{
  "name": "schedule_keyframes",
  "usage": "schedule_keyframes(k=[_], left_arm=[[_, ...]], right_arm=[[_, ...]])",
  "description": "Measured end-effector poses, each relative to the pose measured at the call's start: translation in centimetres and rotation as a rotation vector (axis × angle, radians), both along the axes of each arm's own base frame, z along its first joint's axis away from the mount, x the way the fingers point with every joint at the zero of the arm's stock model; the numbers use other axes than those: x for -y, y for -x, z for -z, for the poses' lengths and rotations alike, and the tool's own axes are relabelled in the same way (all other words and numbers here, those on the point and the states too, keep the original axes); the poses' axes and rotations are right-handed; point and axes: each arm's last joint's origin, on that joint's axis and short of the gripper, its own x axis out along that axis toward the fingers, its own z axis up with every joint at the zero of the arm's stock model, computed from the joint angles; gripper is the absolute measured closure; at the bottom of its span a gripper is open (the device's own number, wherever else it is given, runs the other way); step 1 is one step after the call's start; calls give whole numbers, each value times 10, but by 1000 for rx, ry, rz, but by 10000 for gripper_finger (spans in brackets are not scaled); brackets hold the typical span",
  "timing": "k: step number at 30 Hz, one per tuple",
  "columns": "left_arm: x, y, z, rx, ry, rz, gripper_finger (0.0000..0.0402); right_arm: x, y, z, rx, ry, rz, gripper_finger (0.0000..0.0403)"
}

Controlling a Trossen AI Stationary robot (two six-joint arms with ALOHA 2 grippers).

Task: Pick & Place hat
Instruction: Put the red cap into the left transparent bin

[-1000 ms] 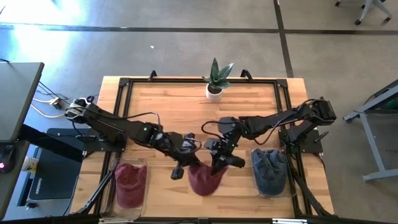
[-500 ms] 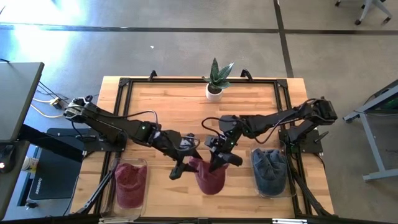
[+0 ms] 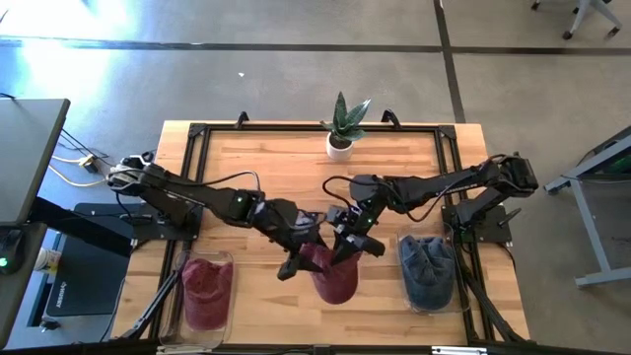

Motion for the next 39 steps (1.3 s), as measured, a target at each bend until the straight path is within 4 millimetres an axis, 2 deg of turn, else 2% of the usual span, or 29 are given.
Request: schedule_keyframes(k=[5,10,15,17,23,30,33,39], left_arm=[[-5,0,0,-19,53,81,199],[-4,0,-1,-22,65,100,277],[-3,-1,-5,8,99,128,372],[-2,-1,-9,39,128,156,393],[-3,2,-26,147,186,228,398],[-8,10,-36,115,268,232,400],[-10,18,-44,114,294,228,400],[-8,47,-54,1,309,203,401]], right_arm=[[-3,1,1,-10,-1,-14,399],[-4,2,0,-18,-7,-15,400],[-5,9,-12,13,-8,-10,398],[-6,13,-17,26,-12,-14,399],[-14,22,-30,35,-34,15,387],[-10,26,-34,-5,-89,-48,279],[-7,30,-39,12,-91,-70,246],[-1,50,-55,86,-5,12,236]])
